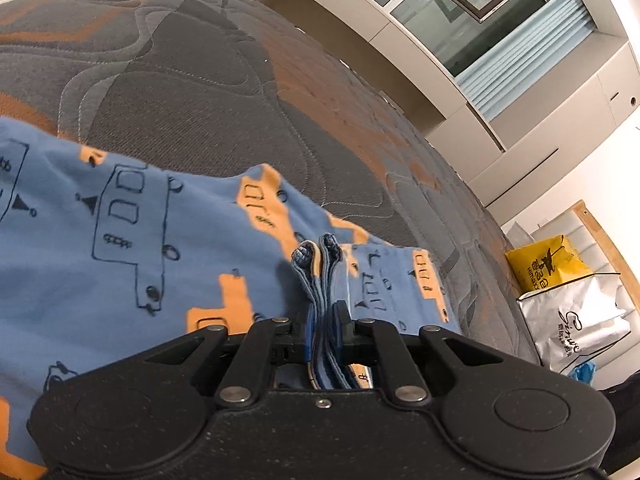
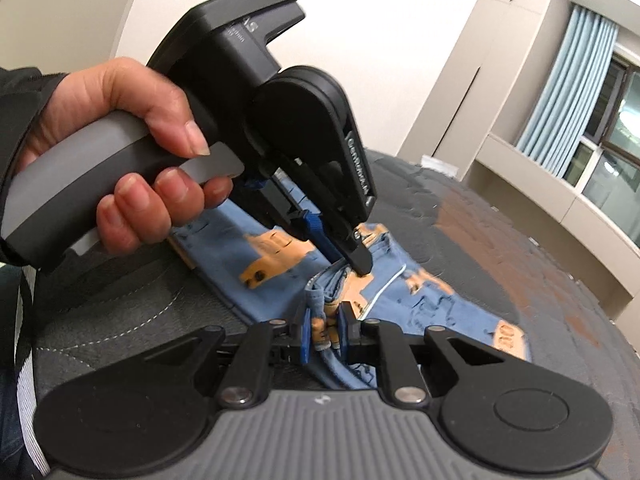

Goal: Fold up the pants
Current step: 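Fold the held edge over with the left gripper and release both grippers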

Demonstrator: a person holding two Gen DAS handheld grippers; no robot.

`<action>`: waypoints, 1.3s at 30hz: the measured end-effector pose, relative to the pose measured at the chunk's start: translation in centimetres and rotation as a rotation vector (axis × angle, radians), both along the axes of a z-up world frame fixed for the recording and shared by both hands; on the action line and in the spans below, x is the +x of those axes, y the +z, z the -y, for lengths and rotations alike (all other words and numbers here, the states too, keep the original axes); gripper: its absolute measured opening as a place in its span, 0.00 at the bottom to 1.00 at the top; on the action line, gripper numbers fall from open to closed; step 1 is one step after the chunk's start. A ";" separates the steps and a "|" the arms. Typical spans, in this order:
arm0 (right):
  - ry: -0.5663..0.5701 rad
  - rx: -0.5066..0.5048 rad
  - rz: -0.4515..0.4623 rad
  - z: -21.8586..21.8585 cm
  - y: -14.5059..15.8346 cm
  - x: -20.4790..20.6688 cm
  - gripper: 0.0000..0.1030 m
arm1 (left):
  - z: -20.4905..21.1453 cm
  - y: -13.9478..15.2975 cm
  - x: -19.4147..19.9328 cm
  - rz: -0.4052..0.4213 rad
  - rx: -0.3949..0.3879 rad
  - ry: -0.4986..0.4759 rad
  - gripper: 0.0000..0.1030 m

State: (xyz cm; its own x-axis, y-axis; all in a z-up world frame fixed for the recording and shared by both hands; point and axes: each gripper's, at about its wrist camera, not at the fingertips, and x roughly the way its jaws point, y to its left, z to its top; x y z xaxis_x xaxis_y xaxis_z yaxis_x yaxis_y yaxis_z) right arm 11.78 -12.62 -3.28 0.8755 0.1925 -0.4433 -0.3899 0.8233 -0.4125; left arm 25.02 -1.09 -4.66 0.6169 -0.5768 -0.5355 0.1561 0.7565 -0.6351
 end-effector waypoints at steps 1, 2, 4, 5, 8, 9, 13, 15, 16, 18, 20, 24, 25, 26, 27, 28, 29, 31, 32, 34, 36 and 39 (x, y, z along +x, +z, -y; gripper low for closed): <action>-0.002 -0.007 0.000 0.0 -0.2 0.2 0.21 | -0.1 -0.1 -0.1 0.001 -0.005 0.003 0.15; -0.002 -0.010 0.004 0.3 -0.3 0.2 0.23 | -0.1 -0.2 -0.1 0.003 -0.009 0.009 0.18; 0.005 0.000 0.007 0.9 -0.1 0.3 0.36 | -0.2 0.0 -0.4 0.013 -0.013 0.019 0.28; 0.009 0.014 0.005 1.4 0.1 0.1 0.50 | -0.1 0.2 -0.5 0.019 -0.014 0.026 0.39; 0.000 0.039 0.026 2.7 0.7 -0.8 0.74 | -0.2 1.1 -1.1 0.066 0.018 0.068 0.56; -0.020 0.042 0.045 3.2 0.9 -1.3 0.78 | 0.0 1.6 -1.3 0.093 0.040 0.083 0.59; -0.198 0.039 0.125 7.7 1.6 -0.4 0.96 | 1.8 2.8 -1.4 0.185 0.135 0.117 0.75; -0.291 0.044 0.152 10.2 1.8 1.6 0.99 | 3.1 2.8 -1.1 0.200 0.192 0.129 0.76; -0.325 0.051 0.152 11.3 1.8 2.7 0.99 | 3.7 2.6 -1.0 0.204 0.223 0.135 0.76; -0.379 0.076 0.132 13.5 1.8 5.8 0.99 | 4.2 2.4 -0.4 0.201 0.272 0.157 0.76; -0.384 0.099 0.111 14.9 1.7 8.4 0.99 | 4.4 1.9 0.1 0.183 0.317 0.187 0.76; -0.398 0.108 0.070 16.3 1.0 13.2 0.99 | 4.3 1.3 0.3 0.189 0.376 0.214 0.76; -0.410 0.094 0.057 16.6 0.7 14.4 0.99 | 4.5 1.2 0.2 0.195 0.393 0.210 0.76; -0.431 0.075 0.046 16.7 0.4 15.2 0.99 | 4.7 1.1 0.1 0.204 0.409 0.208 0.77; -0.448 0.062 0.036 16.8 0.2 15.8 0.99 | 4.8 1.1 0.0 0.212 0.424 0.206 0.77; -0.459 0.063 0.029 17.0 0.1 16.2 0.99 | 5.0 1.0 -0.1 0.218 0.438 0.205 0.77; -0.466 0.075 0.020 17.3 0.0 16.5 0.99 | 5.1 0.9 -0.2 0.221 0.446 0.203 0.78; -0.487 0.078 0.026 17.6 -0.3 16.2 0.99 | 5.0 1.1 -0.3 0.221 0.441 0.201 0.78; -0.500 0.071 0.033 17.7 -0.2 15.8 0.99 | 4.8 1.3 -0.4 0.218 0.433 0.199 0.78; -0.509 0.071 0.046 17.7 0.1 14.5 0.99 | 4.5 1.6 -0.8 0.213 0.421 0.190 0.79; -0.504 0.053 0.056 17.2 0.4 12.2 0.99 | 4.2 1.7 -1.7 0.220 0.421 0.174 0.84; -0.492 -0.004 0.043 16.2 -0.3 8.7 1.00 | 4.1 1.2 -3.4 0.229 0.472 0.159 0.89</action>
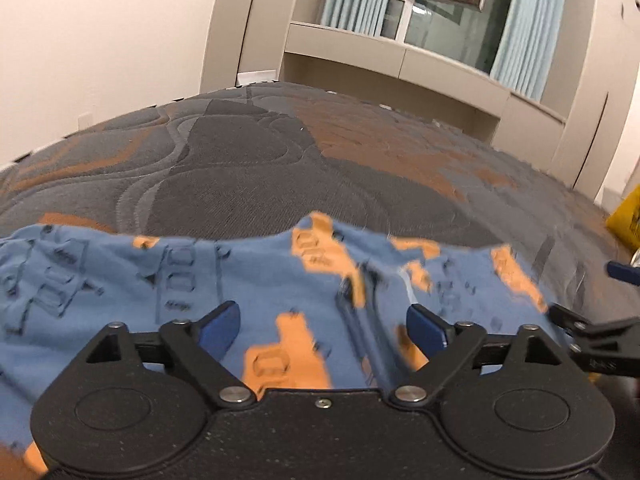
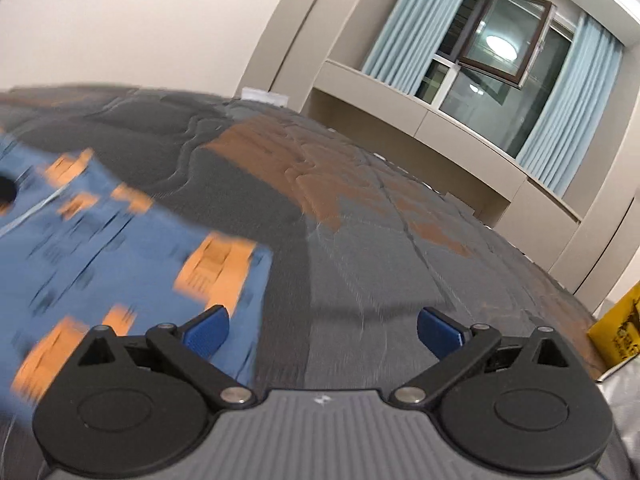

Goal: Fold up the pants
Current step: 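Fold the held edge over with the left gripper and release both grippers, then grasp the waistband with the left gripper and lift it off the mattress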

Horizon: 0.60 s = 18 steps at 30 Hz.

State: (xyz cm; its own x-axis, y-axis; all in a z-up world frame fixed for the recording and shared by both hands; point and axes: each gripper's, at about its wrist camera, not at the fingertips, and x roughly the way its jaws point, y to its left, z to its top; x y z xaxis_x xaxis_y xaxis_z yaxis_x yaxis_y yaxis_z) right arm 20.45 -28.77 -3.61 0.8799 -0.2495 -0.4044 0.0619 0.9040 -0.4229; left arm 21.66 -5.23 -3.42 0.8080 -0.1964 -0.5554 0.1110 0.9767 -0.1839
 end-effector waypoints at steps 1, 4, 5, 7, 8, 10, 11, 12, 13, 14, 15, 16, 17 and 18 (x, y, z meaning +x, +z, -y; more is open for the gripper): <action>0.001 -0.014 -0.010 -0.3 -0.4 -0.8 1.00 | 0.0 -0.2 -0.5 0.007 0.015 -0.001 0.90; -0.009 -0.071 0.013 -1.2 -1.1 -2.2 1.00 | 0.0 0.0 -1.6 0.017 0.021 -0.004 0.90; -0.011 -0.075 0.013 -1.6 -0.8 -2.4 1.00 | -0.3 0.3 -2.1 0.020 -0.002 -0.013 0.90; 0.028 -0.038 0.036 -2.4 0.0 -2.9 1.00 | -1.5 0.9 -3.6 0.038 -0.051 -0.028 0.92; 0.068 -0.002 0.049 -3.0 0.5 -3.3 1.00 | -2.1 1.2 -4.3 0.052 -0.061 -0.025 0.95; 0.150 0.052 0.054 -4.5 1.1 -4.0 1.00 | -3.8 1.7 -5.8 0.078 -0.069 0.008 0.98; 0.189 0.068 0.057 -5.6 1.2 -4.1 1.00 | -4.9 2.0 -6.8 0.092 -0.073 0.032 0.98; 0.221 0.078 0.061 -6.7 1.3 -4.0 1.00 | -6.1 2.2 -7.7 0.105 -0.077 0.058 0.98; 0.257 0.085 0.066 -7.9 1.3 -3.9 1.00 | -7.4 2.3 -8.6 0.115 -0.079 0.091 0.99; 0.292 0.088 0.063 -9.2 1.3 -3.7 1.00 | -8.8 2.4 -9.4 0.122 -0.079 0.132 0.99; 0.319 0.084 0.056 -10.3 1.3 -3.4 1.00 | -10.3 2.4 -10.2 0.128 -0.081 0.176 0.99; 0.341 0.073 0.040 -11.7 1.0 -2.9 1.00 | -11.5 2.3 -10.7 0.124 -0.085 0.210 0.99; 0.349 0.063 0.027 -12.8 0.6 -2.4 1.00 | -12.8 2.0 -11.2 0.113 -0.103 0.249 0.99; 0.345 0.052 0.019 -13.8 0.2 -2.0 1.00 | -14.1 1.8 -11.6 0.109 -0.130 0.272 0.98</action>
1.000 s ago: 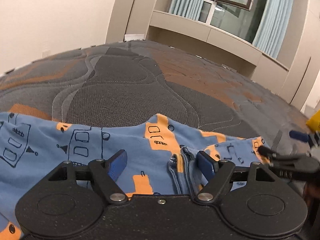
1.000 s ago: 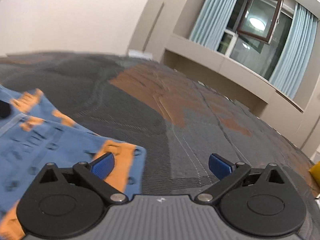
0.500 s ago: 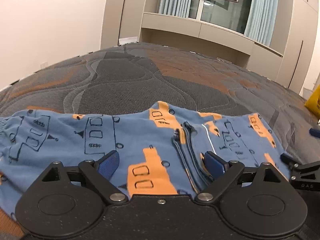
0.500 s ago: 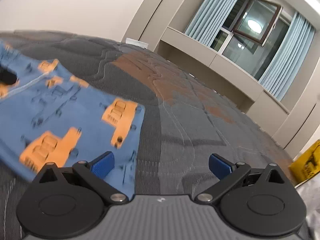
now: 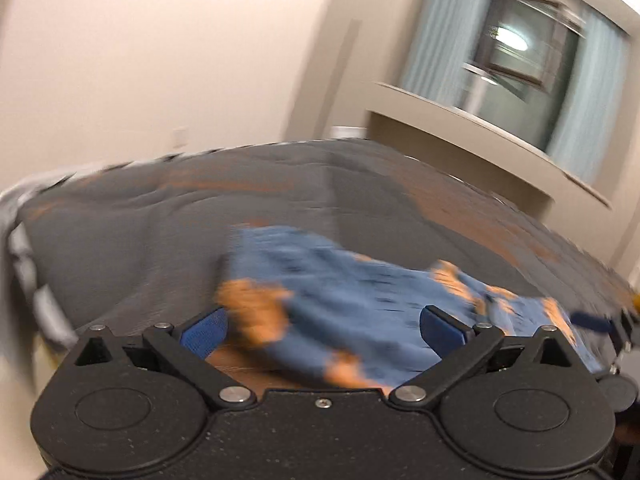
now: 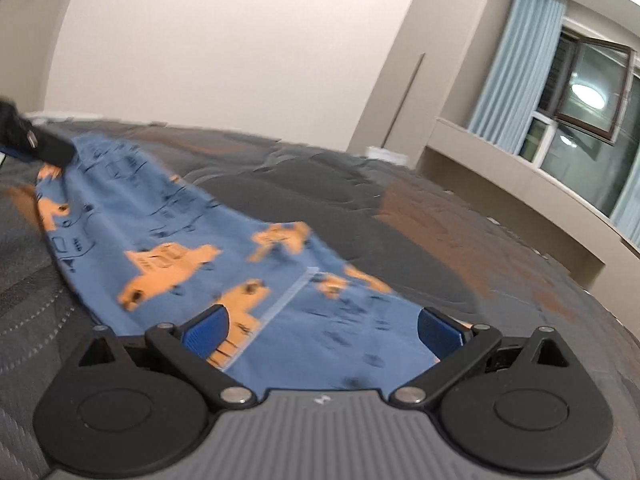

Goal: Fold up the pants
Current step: 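Grasp the waistband with the left gripper and lift it off the mattress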

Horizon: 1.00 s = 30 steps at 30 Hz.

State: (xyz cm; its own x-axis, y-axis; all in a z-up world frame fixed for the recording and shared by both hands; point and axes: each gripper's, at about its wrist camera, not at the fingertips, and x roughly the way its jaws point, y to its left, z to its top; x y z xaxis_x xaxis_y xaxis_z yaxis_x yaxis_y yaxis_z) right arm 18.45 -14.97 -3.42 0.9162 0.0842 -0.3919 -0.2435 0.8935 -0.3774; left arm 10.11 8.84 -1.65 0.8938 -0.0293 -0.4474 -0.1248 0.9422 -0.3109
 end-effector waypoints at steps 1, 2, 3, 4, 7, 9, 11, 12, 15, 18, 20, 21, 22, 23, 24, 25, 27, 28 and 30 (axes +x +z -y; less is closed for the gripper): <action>-0.019 -0.016 0.009 -0.8 -0.3 0.3 1.00 | -1.2 -0.4 -0.3 0.001 -0.032 0.015 0.94; -0.033 -0.025 0.024 -1.3 -0.3 0.5 1.00 | -2.2 -0.7 -0.3 -0.005 -0.062 0.033 0.91; -0.040 -0.023 0.028 -1.4 -0.3 0.6 1.00 | -3.0 -1.0 -0.2 -0.009 -0.087 0.041 0.90; -0.045 -0.010 0.027 -1.4 -0.2 0.7 1.00 | -3.6 -1.2 -0.1 -0.006 -0.110 0.042 0.87; -0.059 0.026 0.010 -1.0 -0.3 0.9 1.00 | -4.5 -2.0 1.1 -0.006 -0.183 0.014 0.76; -0.070 0.042 0.003 -0.6 -0.4 0.8 1.00 | -4.5 -2.3 1.9 -0.006 -0.208 0.000 0.69; -0.078 0.043 -0.001 -0.6 -0.4 0.8 1.00 | -4.2 -2.4 2.3 -0.008 -0.217 -0.001 0.68; -0.081 0.040 0.001 -0.5 -0.4 0.6 1.00 | -4.0 -2.5 2.4 -0.008 -0.221 0.003 0.67; -0.086 0.020 0.015 -0.8 -0.5 0.4 1.00 | -3.9 -2.9 2.2 0.000 -0.240 0.055 0.53; -0.087 0.013 0.024 -0.8 -0.5 0.2 1.00 | -4.0 -3.2 2.3 0.000 -0.264 0.103 0.32; -0.086 0.013 0.026 -0.8 -0.6 0.2 1.00 | -4.3 -3.2 2.2 0.000 -0.296 0.117 0.25; -0.086 0.014 0.027 -0.8 -0.6 0.2 1.00 | -4.3 -3.2 2.2 0.002 -0.306 0.125 0.24; -0.085 0.015 0.028 -0.8 -0.6 0.2 1.00 | -4.3 -3.2 2.2 0.004 -0.308 0.131 0.22; -0.085 0.016 0.027 -0.8 -0.6 0.2 1.00 | -4.2 -3.1 2.3 0.006 -0.305 0.137 0.21; -0.085 0.016 0.027 -0.8 -0.6 0.2 1.00 | -4.1 -3.0 2.3 0.008 -0.299 0.141 0.20; -0.084 0.018 0.027 -0.7 -0.6 0.2 1.00 | -3.9 -2.7 2.3 0.014 -0.293 0.144 0.19; -0.083 0.023 0.028 -0.7 -0.6 0.2 1.00 | -3.5 -1.9 2.4 0.029 -0.276 0.141 0.18; -0.084 0.025 0.030 -0.7 -0.6 0.1 1.00 | -3.2 -1.4 2.5 0.042 -0.266 0.135 0.18; -0.082 0.038 0.037 -0.5 -0.3 0.0 1.00 | -2.5 0.0 2.8 0.076 -0.243 0.114 0.18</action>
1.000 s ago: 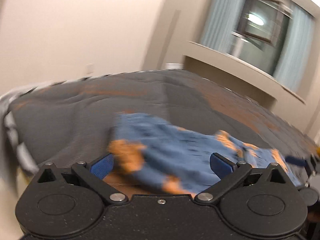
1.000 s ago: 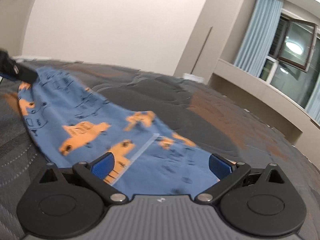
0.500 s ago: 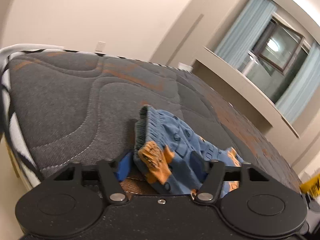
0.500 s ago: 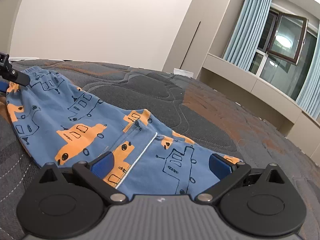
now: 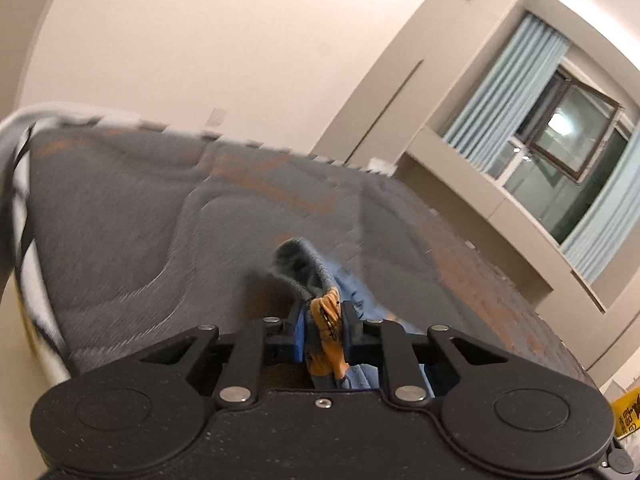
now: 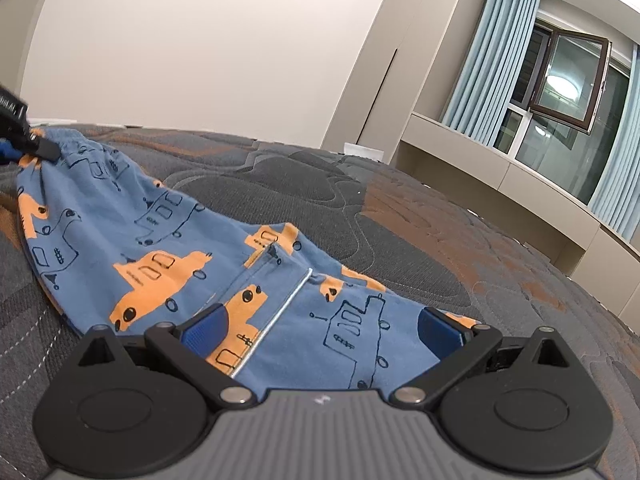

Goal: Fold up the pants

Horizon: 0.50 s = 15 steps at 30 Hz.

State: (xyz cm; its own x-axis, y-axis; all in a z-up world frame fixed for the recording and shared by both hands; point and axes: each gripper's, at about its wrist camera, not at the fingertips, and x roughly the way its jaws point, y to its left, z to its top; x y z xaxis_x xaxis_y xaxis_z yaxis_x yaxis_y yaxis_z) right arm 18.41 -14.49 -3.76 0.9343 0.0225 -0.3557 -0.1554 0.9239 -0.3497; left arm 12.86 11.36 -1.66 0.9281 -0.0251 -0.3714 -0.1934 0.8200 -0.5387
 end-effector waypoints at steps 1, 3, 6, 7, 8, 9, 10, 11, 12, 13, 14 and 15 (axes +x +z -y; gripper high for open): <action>0.005 0.016 0.004 0.2 0.2 -0.1 1.00 | 0.5 0.9 0.2 0.022 0.013 -0.015 0.18; 0.025 0.062 0.017 1.0 0.8 -0.4 1.00 | 1.8 2.3 0.5 0.053 0.042 -0.054 0.18; 0.017 0.081 0.059 2.9 1.8 -1.1 1.00 | 4.6 4.6 1.2 0.098 0.111 -0.123 0.18; 0.000 0.078 0.070 3.8 2.0 -1.3 1.00 | 5.6 5.2 1.4 0.108 0.130 -0.149 0.18; -0.020 0.077 0.078 4.8 2.2 -1.5 1.00 | 6.9 5.8 1.7 0.119 0.149 -0.180 0.18; -0.038 0.080 0.082 5.9 2.3 -1.7 1.00 | 8.2 6.3 2.0 0.132 0.168 -0.211 0.18; -0.059 0.087 0.083 7.1 2.4 -1.9 1.00 | 9.5 6.6 2.2 0.142 0.186 -0.239 0.18; -0.081 0.098 0.080 8.4 2.4 -2.1 1.00 | 11.1 7.0 2.4 0.152 0.207 -0.272 0.18; -0.101 0.113 0.076 9.6 2.4 -2.2 1.00 | 12.5 7.2 2.6 0.159 0.223 -0.303 0.18; -0.127 0.133 0.068 11.1 2.4 -2.3 1.00 | 14.2 7.4 3.0 0.165 0.243 -0.340 0.18; -0.146 0.149 0.061 12.1 2.3 -2.4 1.00 | 15.6 7.5 3.3 0.165 0.258 -0.370 0.18; -0.165 0.164 0.056 13.2 2.2 -2.6 1.00 | 17.1 7.5 3.6 0.163 0.272 -0.400 0.18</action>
